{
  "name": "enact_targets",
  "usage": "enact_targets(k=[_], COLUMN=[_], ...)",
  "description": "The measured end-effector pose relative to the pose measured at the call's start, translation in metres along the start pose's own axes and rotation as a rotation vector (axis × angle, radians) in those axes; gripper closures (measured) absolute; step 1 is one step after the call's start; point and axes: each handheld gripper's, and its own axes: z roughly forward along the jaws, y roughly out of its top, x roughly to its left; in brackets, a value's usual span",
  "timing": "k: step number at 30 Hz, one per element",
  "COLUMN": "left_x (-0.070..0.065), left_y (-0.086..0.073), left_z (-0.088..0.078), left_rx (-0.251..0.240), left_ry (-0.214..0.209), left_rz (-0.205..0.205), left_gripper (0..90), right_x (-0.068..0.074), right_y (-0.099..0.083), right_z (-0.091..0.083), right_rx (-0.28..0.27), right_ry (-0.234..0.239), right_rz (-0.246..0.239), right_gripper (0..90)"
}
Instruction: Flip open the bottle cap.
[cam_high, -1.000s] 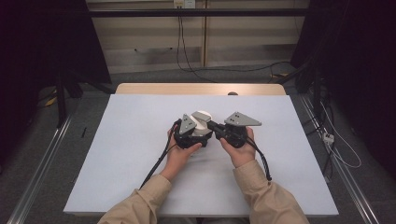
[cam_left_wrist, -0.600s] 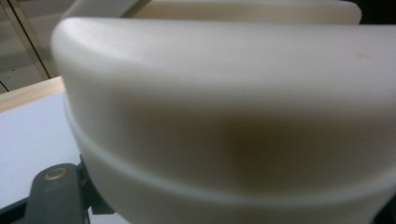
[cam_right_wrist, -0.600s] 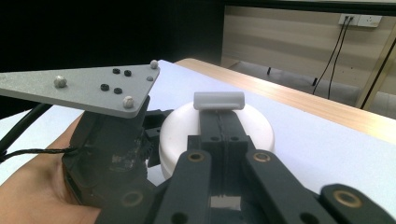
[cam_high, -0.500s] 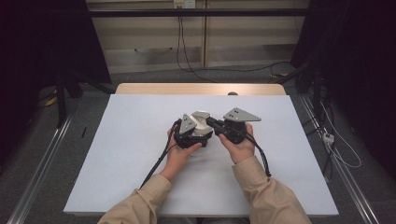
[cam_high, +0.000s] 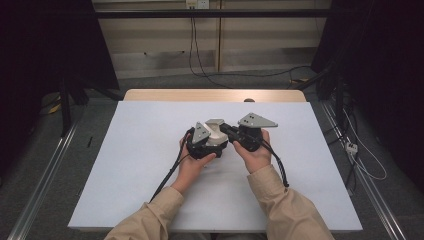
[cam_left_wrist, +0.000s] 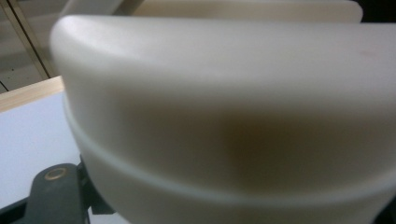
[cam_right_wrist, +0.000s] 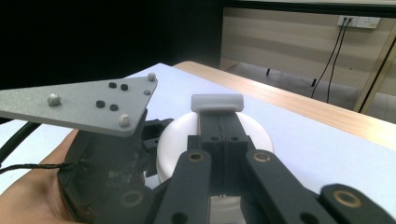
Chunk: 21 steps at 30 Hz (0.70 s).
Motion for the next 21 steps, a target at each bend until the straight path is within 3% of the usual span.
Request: enact_targets(k=[21], left_x=[-0.0001], left_y=[0.0001], left_z=[0.0005], left_rx=[0.002], left_ry=[-0.002], left_rz=[-0.007], left_gripper=[18.6], right_x=[-0.0007], right_y=[0.0082], right_z=[0.0078], right_rx=[-0.001], right_ry=[-0.001], right_rz=[0.011], right_gripper=[90.0])
